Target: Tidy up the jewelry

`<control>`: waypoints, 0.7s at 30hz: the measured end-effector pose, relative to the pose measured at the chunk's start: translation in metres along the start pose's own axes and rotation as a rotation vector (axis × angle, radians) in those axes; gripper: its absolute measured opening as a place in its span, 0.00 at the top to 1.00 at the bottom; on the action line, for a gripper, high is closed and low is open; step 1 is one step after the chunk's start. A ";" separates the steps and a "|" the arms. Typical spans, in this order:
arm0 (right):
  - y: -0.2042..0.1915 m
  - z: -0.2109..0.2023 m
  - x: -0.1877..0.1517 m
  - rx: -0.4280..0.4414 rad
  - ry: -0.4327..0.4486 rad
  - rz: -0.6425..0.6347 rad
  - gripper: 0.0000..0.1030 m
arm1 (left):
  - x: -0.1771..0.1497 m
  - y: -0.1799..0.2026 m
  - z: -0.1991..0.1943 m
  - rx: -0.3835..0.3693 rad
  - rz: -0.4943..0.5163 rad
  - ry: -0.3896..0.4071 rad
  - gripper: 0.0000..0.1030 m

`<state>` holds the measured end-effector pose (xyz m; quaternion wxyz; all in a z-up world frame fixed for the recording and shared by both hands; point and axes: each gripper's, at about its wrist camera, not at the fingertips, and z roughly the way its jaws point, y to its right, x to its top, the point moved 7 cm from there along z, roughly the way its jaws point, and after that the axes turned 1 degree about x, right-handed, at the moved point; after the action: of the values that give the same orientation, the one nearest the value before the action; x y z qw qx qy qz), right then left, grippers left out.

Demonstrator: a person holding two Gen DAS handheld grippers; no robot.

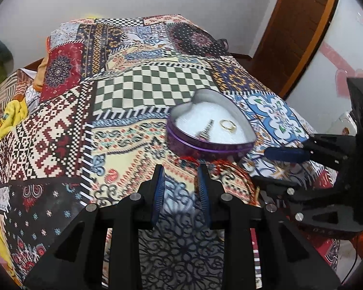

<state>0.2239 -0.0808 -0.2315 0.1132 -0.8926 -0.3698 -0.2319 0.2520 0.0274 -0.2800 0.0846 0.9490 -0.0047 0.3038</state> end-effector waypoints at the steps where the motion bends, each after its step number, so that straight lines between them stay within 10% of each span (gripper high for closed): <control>1: 0.000 0.001 0.001 0.004 -0.001 -0.003 0.63 | 0.001 -0.001 0.002 0.001 -0.001 -0.005 0.74; 21: -0.005 0.012 0.006 0.067 0.006 -0.013 0.75 | 0.004 0.017 0.026 -0.094 0.043 -0.032 0.74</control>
<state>0.2284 -0.0692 -0.2387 0.1429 -0.8850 -0.3830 -0.2228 0.2695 0.0064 -0.2959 0.1224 0.9484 -0.0406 0.2896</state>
